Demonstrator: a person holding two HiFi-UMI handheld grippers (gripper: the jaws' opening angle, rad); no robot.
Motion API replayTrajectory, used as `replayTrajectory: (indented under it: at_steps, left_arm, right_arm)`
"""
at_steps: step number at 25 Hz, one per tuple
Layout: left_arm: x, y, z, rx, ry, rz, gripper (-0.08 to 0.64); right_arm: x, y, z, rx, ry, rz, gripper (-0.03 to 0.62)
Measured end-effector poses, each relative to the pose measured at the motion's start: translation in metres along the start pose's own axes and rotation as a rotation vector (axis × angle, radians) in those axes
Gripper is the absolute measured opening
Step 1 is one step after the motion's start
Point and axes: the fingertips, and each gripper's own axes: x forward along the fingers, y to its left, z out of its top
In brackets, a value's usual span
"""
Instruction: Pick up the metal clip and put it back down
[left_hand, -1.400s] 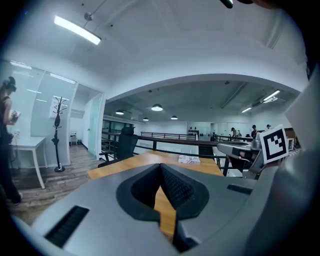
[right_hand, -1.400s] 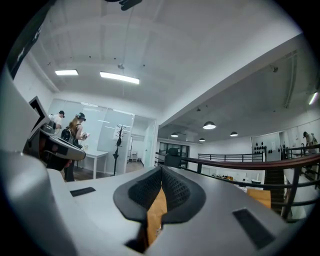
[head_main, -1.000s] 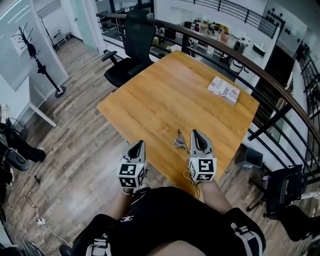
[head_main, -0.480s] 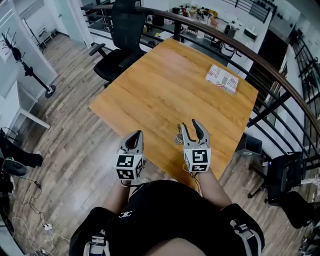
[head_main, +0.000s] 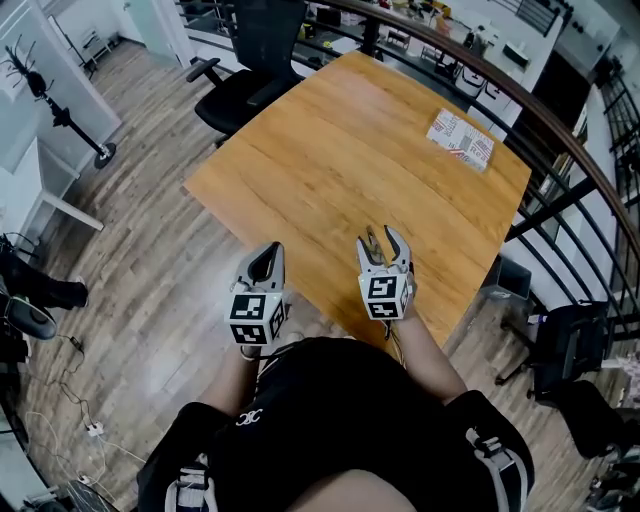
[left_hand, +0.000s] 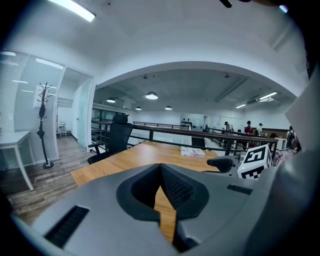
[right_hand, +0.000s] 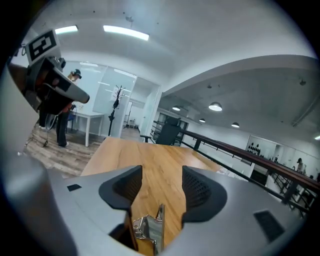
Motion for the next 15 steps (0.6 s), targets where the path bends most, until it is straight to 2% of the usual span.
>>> replayTrajectory:
  at_steps: [6, 15]
  left_arm:
    - [-0.003, 0.004, -0.011, -0.016, 0.015, 0.026, 0.014]
    - [-0.003, 0.007, -0.023, -0.026, 0.033, 0.049, 0.014]
  right_arm:
    - [0.012, 0.019, -0.039, -0.022, 0.088, 0.057, 0.27]
    - [0.026, 0.029, -0.101, 0.039, 0.259, 0.09, 0.268]
